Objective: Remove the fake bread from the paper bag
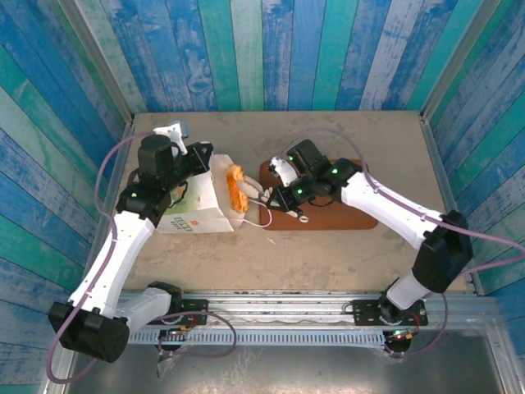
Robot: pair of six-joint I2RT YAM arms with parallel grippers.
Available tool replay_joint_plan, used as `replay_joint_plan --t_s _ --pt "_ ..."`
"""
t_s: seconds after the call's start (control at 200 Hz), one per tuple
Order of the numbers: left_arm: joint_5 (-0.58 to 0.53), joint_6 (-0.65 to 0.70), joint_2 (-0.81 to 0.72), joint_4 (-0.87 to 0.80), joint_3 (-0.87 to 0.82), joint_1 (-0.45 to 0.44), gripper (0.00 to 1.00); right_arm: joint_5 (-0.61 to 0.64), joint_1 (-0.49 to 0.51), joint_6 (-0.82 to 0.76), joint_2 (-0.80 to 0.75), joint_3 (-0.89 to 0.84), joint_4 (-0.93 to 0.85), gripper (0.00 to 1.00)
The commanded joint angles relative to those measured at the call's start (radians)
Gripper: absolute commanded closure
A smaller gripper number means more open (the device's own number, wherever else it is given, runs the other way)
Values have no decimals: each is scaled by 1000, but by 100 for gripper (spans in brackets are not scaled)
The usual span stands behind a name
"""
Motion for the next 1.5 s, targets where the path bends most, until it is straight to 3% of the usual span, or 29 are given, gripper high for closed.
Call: replay_joint_plan --t_s 0.0,0.15,0.361,0.571,0.741,0.831,1.097,1.498 --pt "31 -31 16 87 -13 -2 100 140 2 -54 -111 15 -59 72" --pt "66 -52 47 111 -9 -2 100 377 -39 -58 -230 -42 -125 73" --pt "67 -34 55 92 1 -2 100 474 -249 -32 -312 -121 -257 72" --pt "35 -20 21 87 -10 -2 100 669 -288 -13 -256 -118 -411 69" --pt "35 -21 13 84 -12 -2 100 596 -285 -27 -127 -74 -484 68" --pt "31 -19 6 78 -14 -2 100 488 -279 -58 -66 -70 -488 67" --pt "2 -4 -7 59 -11 -2 100 294 -229 -88 -13 -59 -432 61" --pt "12 -2 3 58 -12 -2 100 314 -288 -151 -71 -36 -450 52"
